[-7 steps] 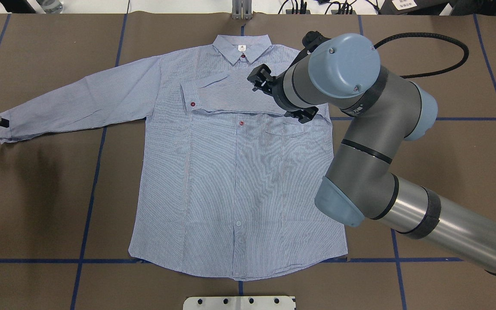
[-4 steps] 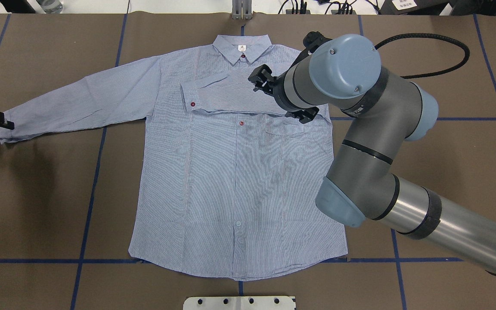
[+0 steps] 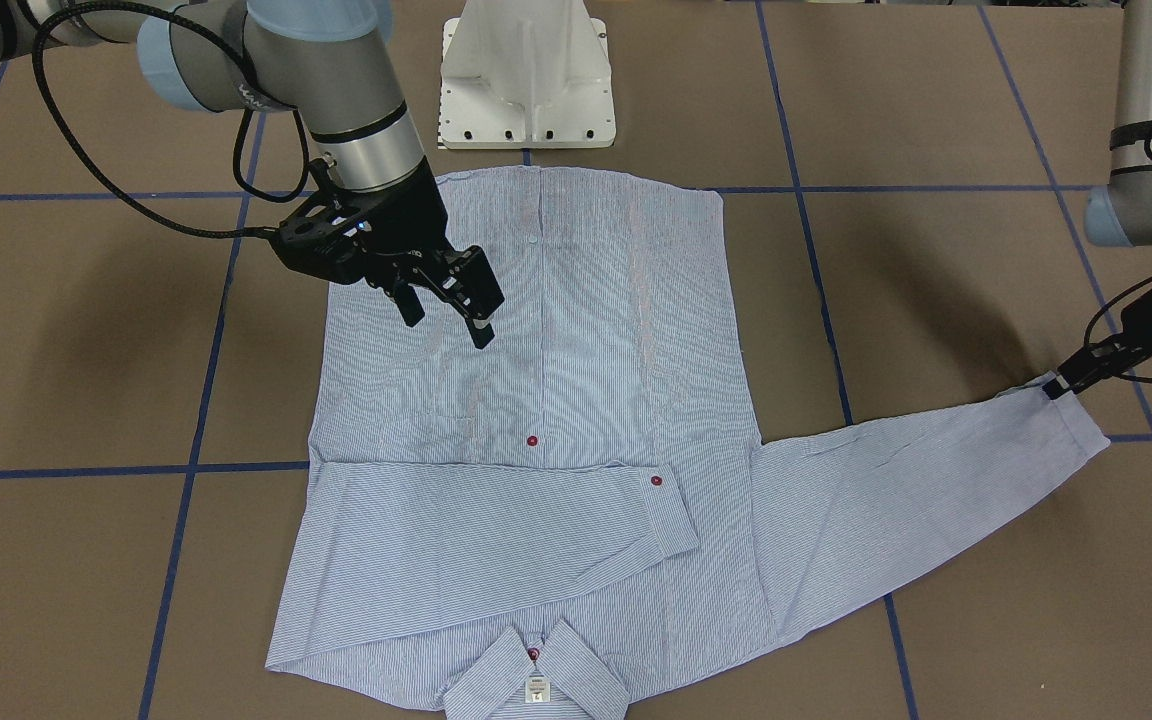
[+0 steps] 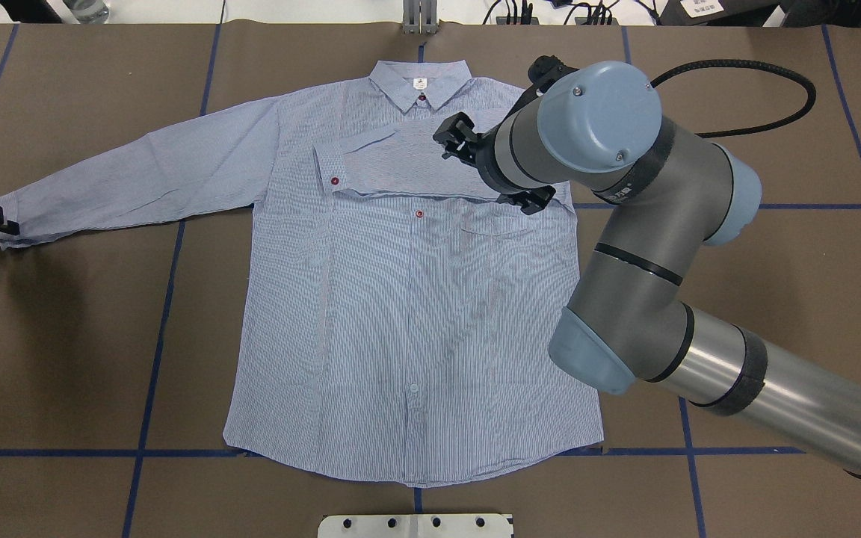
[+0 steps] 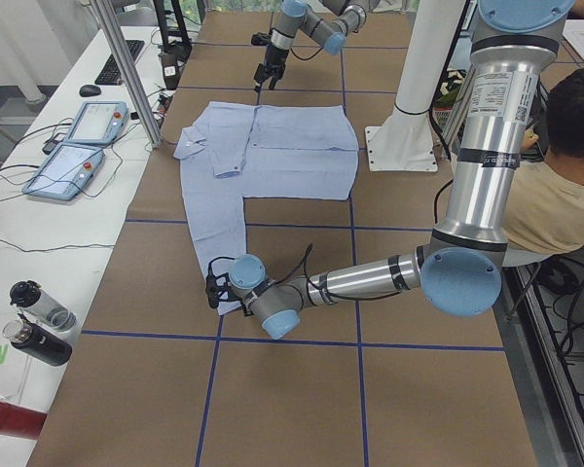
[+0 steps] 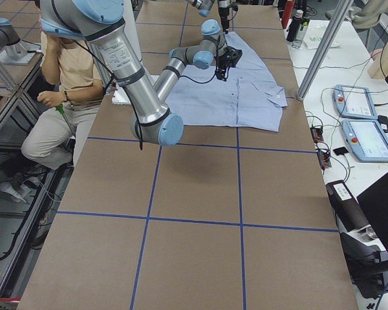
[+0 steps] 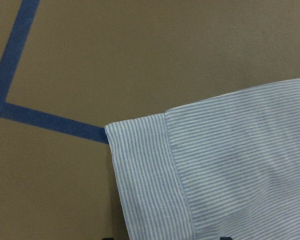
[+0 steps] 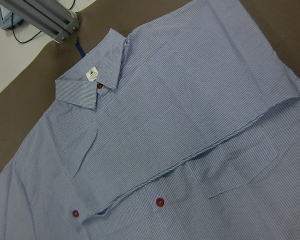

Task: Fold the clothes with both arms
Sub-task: 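Fold the held sleeve with the left gripper across the chest while the right gripper withdraws, then release the sleeve with the left gripper and move both grippers to the hem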

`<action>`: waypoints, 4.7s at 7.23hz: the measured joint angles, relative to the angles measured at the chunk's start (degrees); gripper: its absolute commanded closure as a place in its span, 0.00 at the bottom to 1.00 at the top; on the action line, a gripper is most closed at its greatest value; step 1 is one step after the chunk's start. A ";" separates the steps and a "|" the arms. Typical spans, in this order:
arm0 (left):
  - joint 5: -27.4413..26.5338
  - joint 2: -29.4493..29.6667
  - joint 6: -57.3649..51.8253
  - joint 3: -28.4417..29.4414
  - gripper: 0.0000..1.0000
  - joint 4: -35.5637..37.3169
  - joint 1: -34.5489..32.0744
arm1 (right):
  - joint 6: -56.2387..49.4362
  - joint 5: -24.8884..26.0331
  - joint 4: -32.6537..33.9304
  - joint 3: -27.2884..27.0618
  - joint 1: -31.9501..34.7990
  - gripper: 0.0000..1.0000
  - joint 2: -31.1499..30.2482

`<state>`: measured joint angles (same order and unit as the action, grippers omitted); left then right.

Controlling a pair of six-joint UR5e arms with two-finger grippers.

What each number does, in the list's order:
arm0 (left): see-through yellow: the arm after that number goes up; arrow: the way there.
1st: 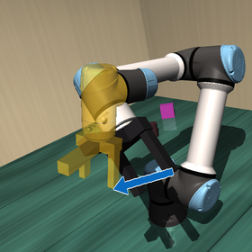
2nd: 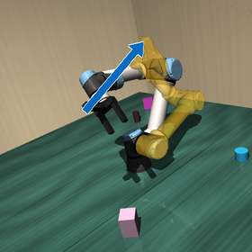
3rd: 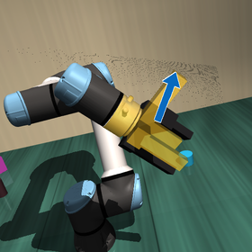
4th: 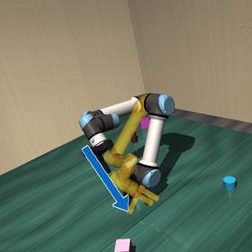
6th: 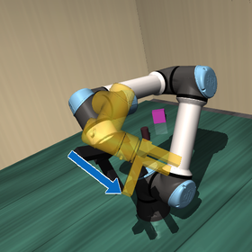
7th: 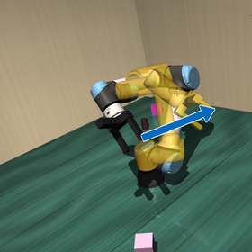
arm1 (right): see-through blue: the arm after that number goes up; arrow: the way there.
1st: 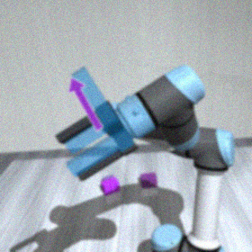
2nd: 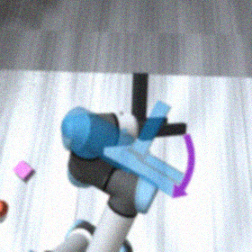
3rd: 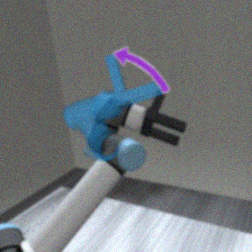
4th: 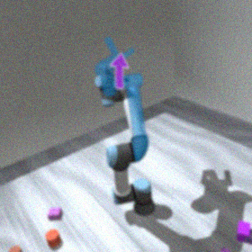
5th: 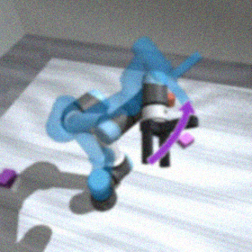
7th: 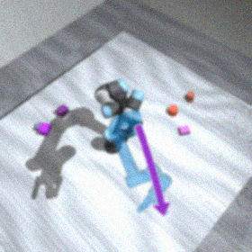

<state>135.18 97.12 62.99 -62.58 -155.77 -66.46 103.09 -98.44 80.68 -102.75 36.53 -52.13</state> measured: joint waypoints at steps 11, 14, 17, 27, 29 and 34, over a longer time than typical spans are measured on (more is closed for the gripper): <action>-3.54 21.59 17.43 -27.91 1.00 31.73 7.14 | -7.74 -10.50 0.33 -3.45 12.40 0.01 -8.87; -18.39 36.34 28.28 -21.37 1.00 31.85 20.82 | -11.65 -11.26 0.14 -5.69 14.52 0.01 -15.68; -26.83 43.98 33.97 -15.53 1.00 31.59 27.70 | -13.49 -10.82 -0.08 -6.51 15.28 0.01 -19.56; -34.20 52.15 36.15 -9.37 0.07 31.36 34.70 | -13.34 -10.38 -0.09 -7.03 15.19 0.00 -21.11; -34.00 52.05 36.13 -11.32 0.09 31.63 34.66 | -11.98 -11.05 -0.13 -9.42 14.48 0.00 -23.08; -30.82 35.82 29.87 -31.34 0.15 33.94 32.28 | -2.56 -5.78 -0.33 -16.11 0.21 0.01 -28.58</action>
<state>104.36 132.94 92.87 -93.92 -121.83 -34.18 100.52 -104.22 80.36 -118.86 36.74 -80.71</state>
